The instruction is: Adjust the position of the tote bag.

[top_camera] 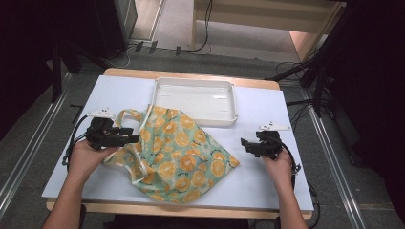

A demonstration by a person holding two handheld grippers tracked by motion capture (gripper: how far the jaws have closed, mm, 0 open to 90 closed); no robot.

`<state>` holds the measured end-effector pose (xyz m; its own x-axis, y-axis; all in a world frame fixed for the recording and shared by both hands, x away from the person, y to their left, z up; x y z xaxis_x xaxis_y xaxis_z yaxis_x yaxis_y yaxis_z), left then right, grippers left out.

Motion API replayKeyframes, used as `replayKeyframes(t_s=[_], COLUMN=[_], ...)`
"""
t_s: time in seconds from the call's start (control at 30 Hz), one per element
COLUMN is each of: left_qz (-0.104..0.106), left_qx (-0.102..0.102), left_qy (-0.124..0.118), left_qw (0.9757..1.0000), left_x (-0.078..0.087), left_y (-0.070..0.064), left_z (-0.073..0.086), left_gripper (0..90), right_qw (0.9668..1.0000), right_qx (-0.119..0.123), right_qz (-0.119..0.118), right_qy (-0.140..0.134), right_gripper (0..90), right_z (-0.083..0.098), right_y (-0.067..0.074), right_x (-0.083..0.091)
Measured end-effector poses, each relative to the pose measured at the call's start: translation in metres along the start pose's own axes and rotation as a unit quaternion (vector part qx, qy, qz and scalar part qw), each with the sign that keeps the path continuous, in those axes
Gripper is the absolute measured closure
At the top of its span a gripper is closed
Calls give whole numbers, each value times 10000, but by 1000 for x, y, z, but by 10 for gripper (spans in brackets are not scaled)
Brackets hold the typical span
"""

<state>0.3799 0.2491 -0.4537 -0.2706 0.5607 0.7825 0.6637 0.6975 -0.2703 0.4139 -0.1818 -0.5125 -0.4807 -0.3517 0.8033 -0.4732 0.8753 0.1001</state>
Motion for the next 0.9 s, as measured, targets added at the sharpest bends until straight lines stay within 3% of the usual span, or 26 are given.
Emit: replayKeyframes(t_s=[0.13,0.27,0.4,0.5,0.67,0.9], left_qz=[53,147,268,21,79,-145], left_qx=[-21,98,227,241,193,96], left_qy=[-24,119,140,114,53,191], left_qw=[10000,9998,9993,9996,9998,9997], left_x=[2,0,0,1,4,1], left_y=[-1,1,1,3,1,4], left_z=[0,2,3,5,6,9], left_gripper=[513,453,370,362,400,355], right_qw=[9996,9996,9995,9995,9994,9985], right_qx=[-2,-216,-200,-144,61,282], right_qz=[-252,-158,-177,-272,-303,-371], right_qy=[-104,-90,-180,-122,-137,-281], right_gripper=[219,207,201,194,238,294], right_z=[-4,-7,-10,-11,-12,-16], right_y=[11,15,16,18,22,27], right_x=[7,11,14,16,18,20])
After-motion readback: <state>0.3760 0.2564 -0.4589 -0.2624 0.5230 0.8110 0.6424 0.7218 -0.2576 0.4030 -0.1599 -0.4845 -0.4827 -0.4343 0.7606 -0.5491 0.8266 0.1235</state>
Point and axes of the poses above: each handheld gripper's, and its own axes: x roughly backward along the jaws, z roughly out of its underside, y roughly to its left, the point moved 8 cm from there along -x, roughly forward along the jaws, and after that the axes turned 12 degrees about y, right-handed, at the moved point
